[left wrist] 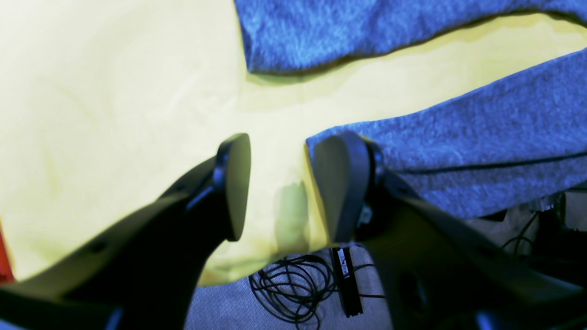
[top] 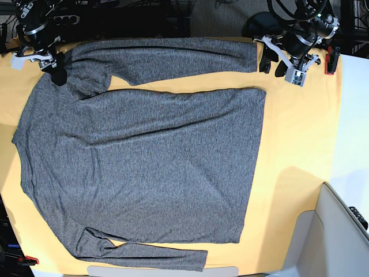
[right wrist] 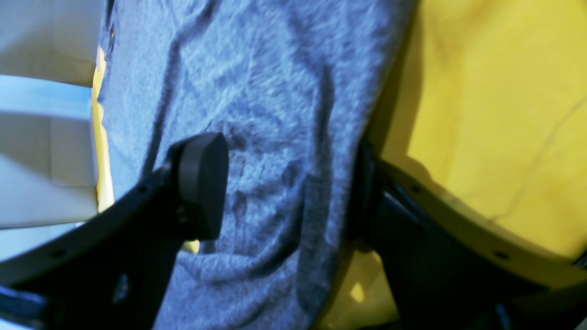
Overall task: Fold the T-shirt properly
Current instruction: 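Move both grippers down to the shirt's shoulder corners, then close both grippers on the shoulder edges of the grey shirt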
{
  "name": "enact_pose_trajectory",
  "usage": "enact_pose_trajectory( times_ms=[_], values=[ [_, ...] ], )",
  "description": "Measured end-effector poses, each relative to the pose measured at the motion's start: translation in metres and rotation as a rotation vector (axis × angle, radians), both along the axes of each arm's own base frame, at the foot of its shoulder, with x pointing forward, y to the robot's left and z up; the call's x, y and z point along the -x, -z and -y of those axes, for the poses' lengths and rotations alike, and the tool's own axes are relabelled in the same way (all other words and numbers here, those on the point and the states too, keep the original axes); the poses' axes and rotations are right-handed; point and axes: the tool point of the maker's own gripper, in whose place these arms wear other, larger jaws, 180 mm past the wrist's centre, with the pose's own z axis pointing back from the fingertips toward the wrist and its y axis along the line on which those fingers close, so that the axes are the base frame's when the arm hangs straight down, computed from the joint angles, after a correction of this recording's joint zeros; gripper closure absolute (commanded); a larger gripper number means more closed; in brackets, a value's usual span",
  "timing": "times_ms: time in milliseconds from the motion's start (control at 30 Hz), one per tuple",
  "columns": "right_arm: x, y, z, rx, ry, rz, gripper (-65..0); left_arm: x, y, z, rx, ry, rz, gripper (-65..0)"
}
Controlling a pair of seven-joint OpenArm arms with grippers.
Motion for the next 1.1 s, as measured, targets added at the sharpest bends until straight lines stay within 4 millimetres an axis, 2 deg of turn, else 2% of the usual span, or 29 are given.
enact_pose_trajectory(
  times_ms=[100, 267, 333, 467, 567, 733, 867, 1100],
  values=[
    [0.000, 0.000, 0.000, -0.001, -0.001, -0.002, -32.5, 0.001, 0.001, 0.000, -0.001, 0.001, -0.005, -26.2],
    [0.006, 0.010, -0.002, 0.015, -0.020, -0.060, -8.1, 0.016, 0.012, -0.002, -0.019, 0.011, -0.109, -26.3],
    [0.008, 0.013, -0.002, 0.023, -0.024, -0.077, -1.7, 0.018, 0.012, 0.002, 0.005, 0.015, -0.125, -26.3],
    [0.007, 0.015, -0.005, 0.029, -0.042, -0.089, -3.6, 0.021, 0.013, 0.009, 0.043, 0.029, -0.149, -26.4],
    [0.003, 0.016, -0.010, 0.025, -0.057, -0.084, -5.6, 0.029, 0.025, 0.005, 0.041, 0.022, -0.220, -26.5],
    [0.003, 0.016, -0.011, 0.024, -0.060, -0.083, -5.7, 0.027, 0.042, 0.006, 0.076, 0.011, -0.283, -30.5],
    [0.003, 0.015, -0.011, 0.024, -0.060, -0.082, -5.7, 0.024, 0.044, 0.010, 0.124, 0.008, -0.276, -30.7],
    [0.003, 0.015, -0.011, 0.024, -0.059, -0.082, -5.7, 0.021, 0.045, 0.028, 0.314, 0.020, -0.285, -30.7]
  ],
)
